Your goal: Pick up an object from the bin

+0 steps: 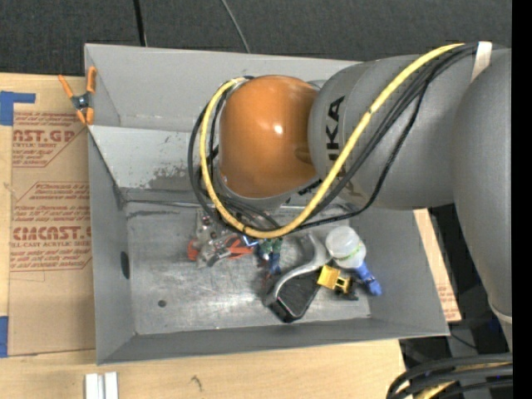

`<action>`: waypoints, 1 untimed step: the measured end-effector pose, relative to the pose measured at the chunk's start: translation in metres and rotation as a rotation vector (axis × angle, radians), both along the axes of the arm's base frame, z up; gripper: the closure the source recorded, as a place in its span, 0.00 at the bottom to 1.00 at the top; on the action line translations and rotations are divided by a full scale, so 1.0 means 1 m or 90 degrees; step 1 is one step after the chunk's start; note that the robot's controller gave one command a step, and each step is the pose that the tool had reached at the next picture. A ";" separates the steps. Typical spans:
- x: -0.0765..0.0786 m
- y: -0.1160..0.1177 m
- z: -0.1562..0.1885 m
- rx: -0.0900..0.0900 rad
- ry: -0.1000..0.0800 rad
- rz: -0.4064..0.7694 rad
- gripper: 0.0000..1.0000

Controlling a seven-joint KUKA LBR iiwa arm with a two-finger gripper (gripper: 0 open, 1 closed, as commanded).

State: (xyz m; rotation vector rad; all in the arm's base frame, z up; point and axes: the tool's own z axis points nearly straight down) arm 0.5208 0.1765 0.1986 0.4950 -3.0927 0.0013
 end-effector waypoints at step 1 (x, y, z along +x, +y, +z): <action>0.011 0.002 -0.018 0.005 -0.015 -0.002 1.00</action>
Offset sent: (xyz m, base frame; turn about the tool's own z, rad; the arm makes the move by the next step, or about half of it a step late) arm 0.0134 -0.0047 0.1668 -0.0450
